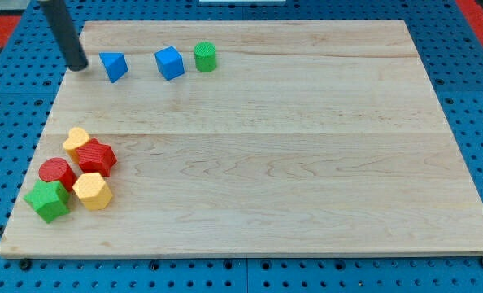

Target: Slide the blue triangle to the group of blocks

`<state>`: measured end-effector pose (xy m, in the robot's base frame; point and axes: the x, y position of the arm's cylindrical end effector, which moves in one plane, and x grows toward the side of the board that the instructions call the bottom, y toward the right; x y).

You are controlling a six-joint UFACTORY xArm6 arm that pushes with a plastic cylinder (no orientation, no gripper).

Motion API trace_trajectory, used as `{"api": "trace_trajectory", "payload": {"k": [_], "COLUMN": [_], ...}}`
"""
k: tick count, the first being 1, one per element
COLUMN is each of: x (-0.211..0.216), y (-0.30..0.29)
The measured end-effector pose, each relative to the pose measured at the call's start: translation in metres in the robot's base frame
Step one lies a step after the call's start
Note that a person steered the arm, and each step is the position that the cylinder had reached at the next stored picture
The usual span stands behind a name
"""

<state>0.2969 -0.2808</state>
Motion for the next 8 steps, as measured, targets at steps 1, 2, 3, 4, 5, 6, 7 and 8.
{"api": "trace_trajectory", "payload": {"k": [1, 2, 3, 4, 5, 6, 7, 8], "x": [-0.034, 0.031, 0.086, 0.062, 0.049, 0.033, 0.027, 0.068], "y": [0.056, 0.101, 0.079, 0.075, 0.063, 0.056, 0.015, 0.023]}}
